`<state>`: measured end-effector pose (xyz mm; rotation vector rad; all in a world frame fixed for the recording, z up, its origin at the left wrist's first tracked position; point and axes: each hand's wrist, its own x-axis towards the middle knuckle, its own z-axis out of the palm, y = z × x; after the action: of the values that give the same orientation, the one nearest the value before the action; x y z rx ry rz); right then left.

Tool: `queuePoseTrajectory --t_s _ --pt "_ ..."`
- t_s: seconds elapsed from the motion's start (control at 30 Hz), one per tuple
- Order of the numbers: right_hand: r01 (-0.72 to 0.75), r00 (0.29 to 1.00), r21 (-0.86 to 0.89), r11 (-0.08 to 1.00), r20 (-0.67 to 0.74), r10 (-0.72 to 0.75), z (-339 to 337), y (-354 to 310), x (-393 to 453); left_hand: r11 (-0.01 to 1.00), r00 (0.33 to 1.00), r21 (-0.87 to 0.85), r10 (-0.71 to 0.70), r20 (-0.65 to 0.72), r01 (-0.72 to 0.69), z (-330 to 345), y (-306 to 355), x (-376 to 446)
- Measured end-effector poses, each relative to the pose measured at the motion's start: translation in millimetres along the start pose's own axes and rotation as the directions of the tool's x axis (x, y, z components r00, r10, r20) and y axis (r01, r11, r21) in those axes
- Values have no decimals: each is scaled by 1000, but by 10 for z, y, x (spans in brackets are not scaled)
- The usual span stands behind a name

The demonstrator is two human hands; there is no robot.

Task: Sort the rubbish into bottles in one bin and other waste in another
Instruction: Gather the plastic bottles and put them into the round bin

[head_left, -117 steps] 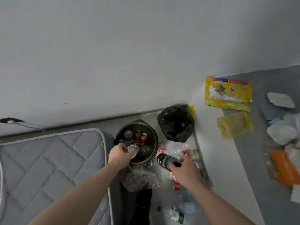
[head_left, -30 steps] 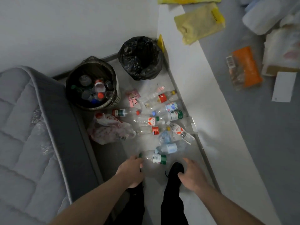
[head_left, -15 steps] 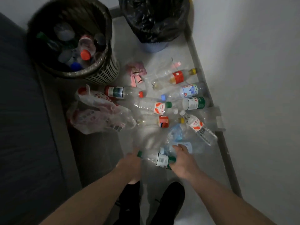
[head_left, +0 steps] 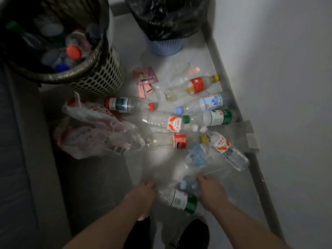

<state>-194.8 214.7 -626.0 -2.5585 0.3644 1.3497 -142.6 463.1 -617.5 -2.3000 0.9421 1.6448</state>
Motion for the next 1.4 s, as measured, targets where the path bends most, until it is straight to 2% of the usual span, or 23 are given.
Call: queuePoseTrajectory --t_s 0.1,0.2,0.3,0.4,0.6,0.83,1.0,1.4 --pt "-51 998 105 993 -31 55 -105 -10 -246 999 998 -35 2 -69 -5 -189 -18 -253" --pt "-101 987 292 951 -87 132 -371 -49 -707 987 989 -162 -20 -149 -5 -386 -46 -668" --pt "-135 971 398 908 -130 201 -754 -74 -1224 968 975 -249 -90 -204 37 -668 0 -1259" --pt "-121 967 470 874 -143 211 -1185 -98 -1714 947 961 -312 -149 -231 72 -946 102 -1859" --pt "-29 973 467 884 -191 133 -2031 -242 -2641 875 927 -462 -285 -243 147 -1425 387 -2917" --pt "49 928 580 813 -328 179 -2650 -452 -3407 754 879 -633 -410 -244 177 -1803 611 -3738" --pt "95 918 636 766 -354 181 -2890 -520 -3679 706 822 -694 -472 -318 137 -1991 588 -4090" --pt "148 918 647 748 -371 139 -3446 -611 -3814 602 717 -783 -614 -331 154 -2302 331 -4561"
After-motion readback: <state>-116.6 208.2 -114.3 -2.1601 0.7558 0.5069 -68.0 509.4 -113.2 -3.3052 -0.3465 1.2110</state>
